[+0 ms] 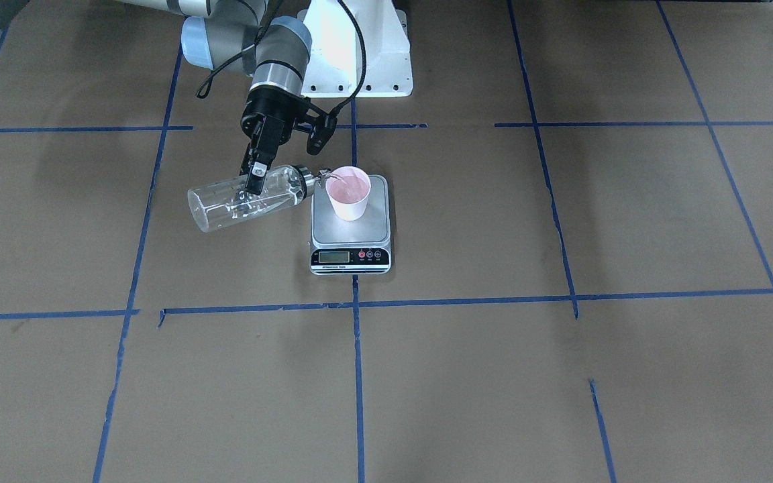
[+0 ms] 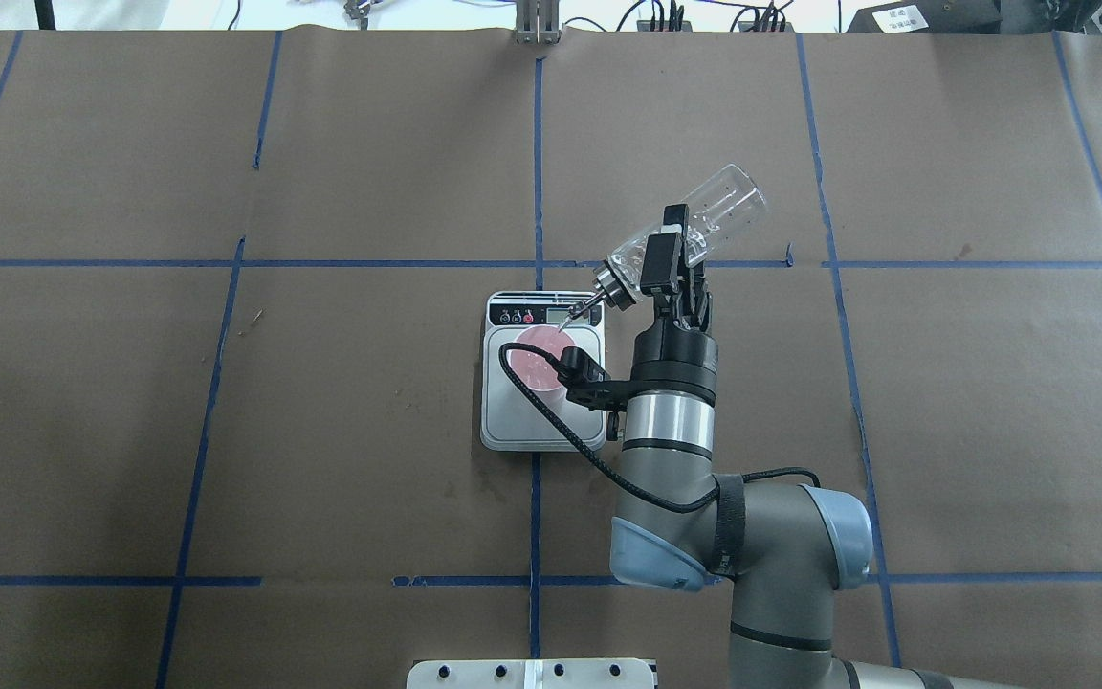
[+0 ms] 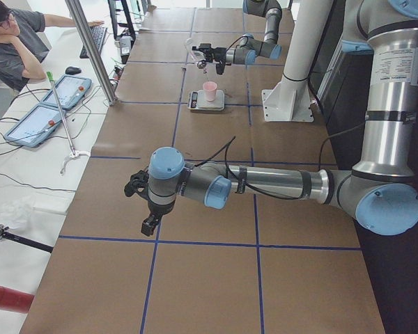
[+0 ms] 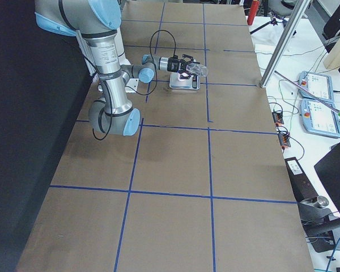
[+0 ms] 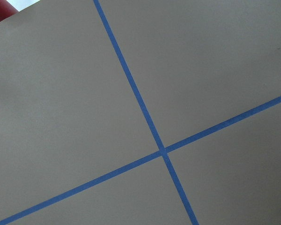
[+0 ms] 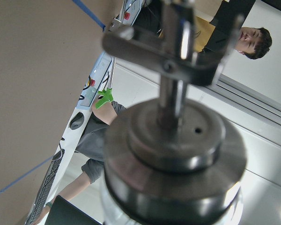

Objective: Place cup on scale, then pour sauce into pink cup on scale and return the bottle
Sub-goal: 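Tilt the bottle with the right gripper, spout over the pink cup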

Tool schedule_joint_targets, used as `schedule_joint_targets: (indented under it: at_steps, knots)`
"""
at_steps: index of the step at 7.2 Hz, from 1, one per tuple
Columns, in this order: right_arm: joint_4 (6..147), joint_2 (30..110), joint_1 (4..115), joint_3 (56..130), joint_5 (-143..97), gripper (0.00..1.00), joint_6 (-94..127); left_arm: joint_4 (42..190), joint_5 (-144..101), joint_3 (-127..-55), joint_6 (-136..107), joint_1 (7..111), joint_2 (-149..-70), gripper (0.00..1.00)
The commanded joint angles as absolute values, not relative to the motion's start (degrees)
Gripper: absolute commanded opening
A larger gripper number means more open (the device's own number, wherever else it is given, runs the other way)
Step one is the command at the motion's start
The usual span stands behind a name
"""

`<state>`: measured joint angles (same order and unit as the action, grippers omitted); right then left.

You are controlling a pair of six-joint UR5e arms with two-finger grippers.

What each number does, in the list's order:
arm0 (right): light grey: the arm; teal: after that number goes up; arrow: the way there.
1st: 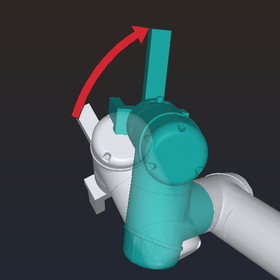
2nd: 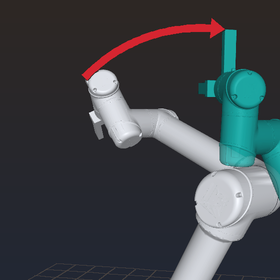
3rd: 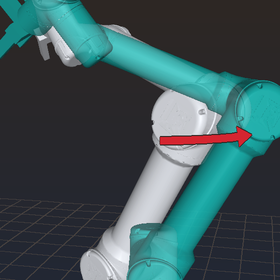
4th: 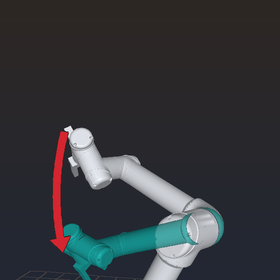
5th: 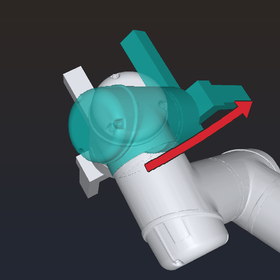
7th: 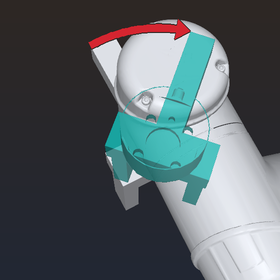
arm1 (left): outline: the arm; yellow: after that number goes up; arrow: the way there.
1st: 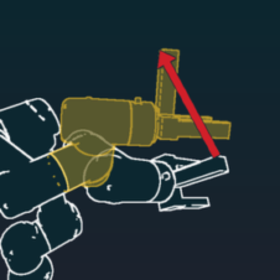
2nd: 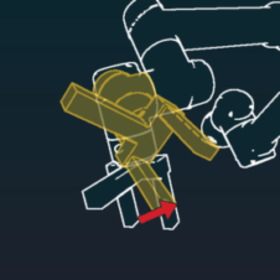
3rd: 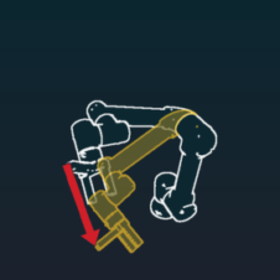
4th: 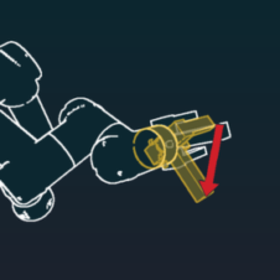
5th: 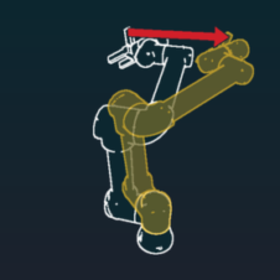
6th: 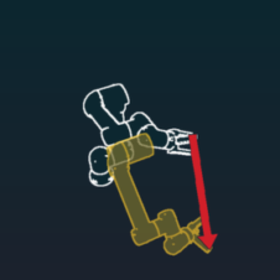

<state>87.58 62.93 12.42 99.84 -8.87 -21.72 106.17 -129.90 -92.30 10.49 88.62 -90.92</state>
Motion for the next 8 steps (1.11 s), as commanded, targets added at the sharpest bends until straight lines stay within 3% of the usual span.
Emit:
schedule_joint_targets:
  at_steps: [1, 8]
  knots:
    - [87.5, 63.2, 12.4, 99.8, -9.7, 0.0, -15.8, 106.1, -129.9, -92.4, 10.5, 88.7, -91.1, 1.0]
    - [87.3, 63.7, 11.2, 98.7, -12.0, 0.0, 5.4, 106.1, -129.9, -92.5, 10.5, 88.9, -91.1, 1.0]
